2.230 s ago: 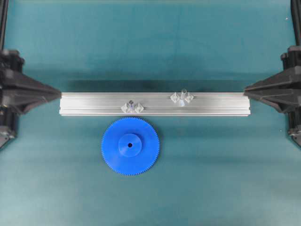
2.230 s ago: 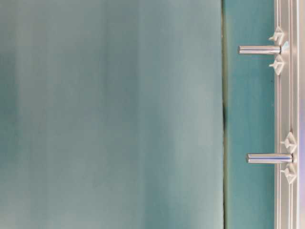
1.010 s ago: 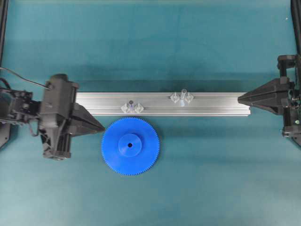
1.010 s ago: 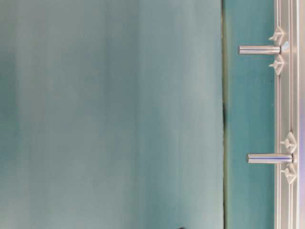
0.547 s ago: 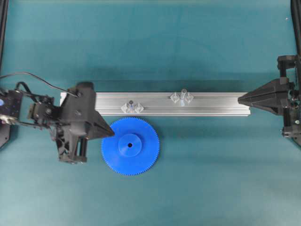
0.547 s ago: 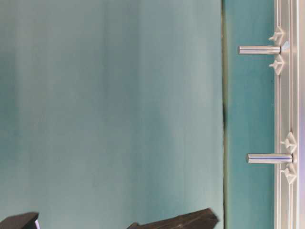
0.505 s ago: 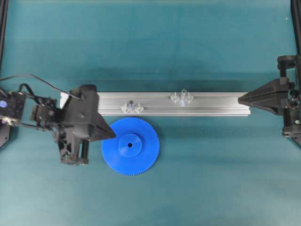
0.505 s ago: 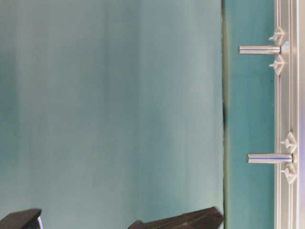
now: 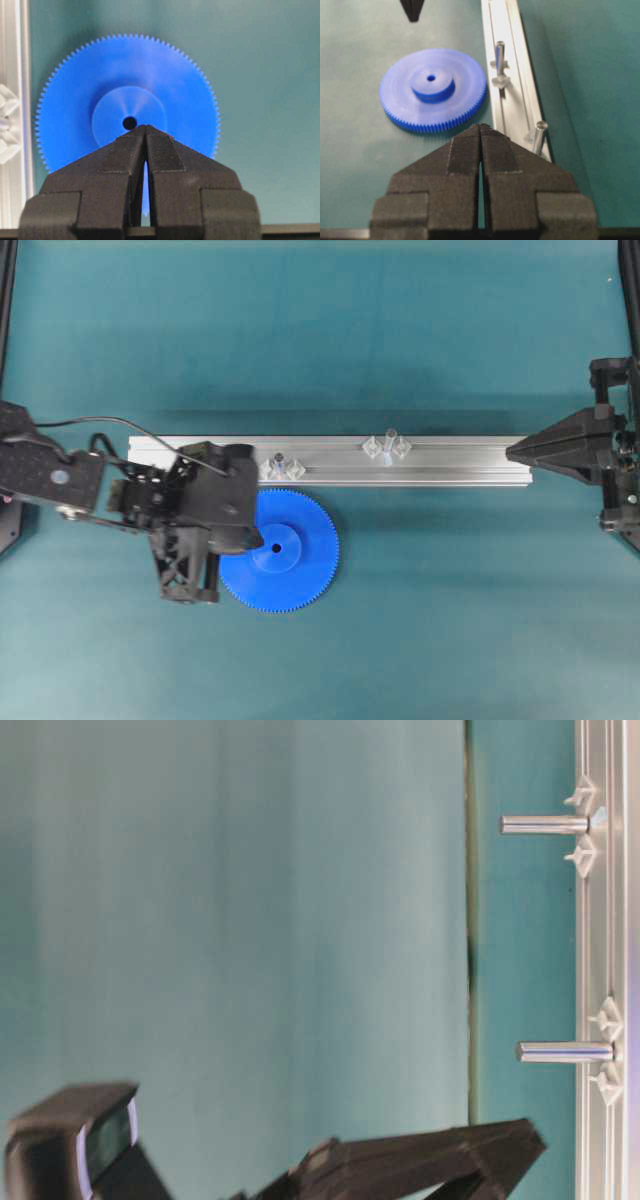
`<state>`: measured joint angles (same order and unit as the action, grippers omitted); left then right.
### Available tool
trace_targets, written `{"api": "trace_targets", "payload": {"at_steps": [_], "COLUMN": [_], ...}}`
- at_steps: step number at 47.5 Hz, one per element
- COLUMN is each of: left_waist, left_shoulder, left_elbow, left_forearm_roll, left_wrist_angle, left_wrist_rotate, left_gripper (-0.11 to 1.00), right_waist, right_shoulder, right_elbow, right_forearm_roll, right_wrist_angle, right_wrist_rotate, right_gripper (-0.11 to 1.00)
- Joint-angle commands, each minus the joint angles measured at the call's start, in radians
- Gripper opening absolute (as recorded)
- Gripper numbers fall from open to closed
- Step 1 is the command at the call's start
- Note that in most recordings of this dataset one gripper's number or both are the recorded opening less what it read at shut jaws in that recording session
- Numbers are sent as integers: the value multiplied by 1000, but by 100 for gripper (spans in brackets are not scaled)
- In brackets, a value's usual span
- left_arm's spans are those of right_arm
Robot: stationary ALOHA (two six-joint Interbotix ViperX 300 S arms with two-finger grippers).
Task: Insert the large gear onto the shaft.
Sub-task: 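Lower the open left gripper down around the gear hub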
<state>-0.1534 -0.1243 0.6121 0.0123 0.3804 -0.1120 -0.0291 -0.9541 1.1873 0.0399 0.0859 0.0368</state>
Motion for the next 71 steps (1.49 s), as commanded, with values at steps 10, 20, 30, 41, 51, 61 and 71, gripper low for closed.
{"api": "trace_targets", "payload": {"at_steps": [10,20,30,41,51,61,71], "left_waist": [-6,-6,-6,-8,-6,-6,-6], "left_shoulder": [74,133,167,213,244,253,259], "left_elbow": [-109,-160,-179,-212,-244,-255,-256], "left_forearm_roll": [2,0,2,6,8,9,11], "left_wrist_angle": [84,170,181,241,272,288,296], "left_wrist_rotate": [0,2,3,3,15,14,15], "left_gripper": [1,1,1,1,1,1,1], "right_waist": [-2,-2,-2,-2,-2,-3,-2], "right_shoulder": [9,8,8,8,6,6,5], "right_elbow": [-18,-15,-15,-15,-15,-15,-15], "right_forearm_roll": [5,5,5,6,8,8,6], "right_wrist_angle": [-5,-3,-5,-5,-5,-5,-5], "right_wrist_rotate": [9,9,9,9,9,9,9], "right_gripper": [0,0,0,0,0,0,0]}}
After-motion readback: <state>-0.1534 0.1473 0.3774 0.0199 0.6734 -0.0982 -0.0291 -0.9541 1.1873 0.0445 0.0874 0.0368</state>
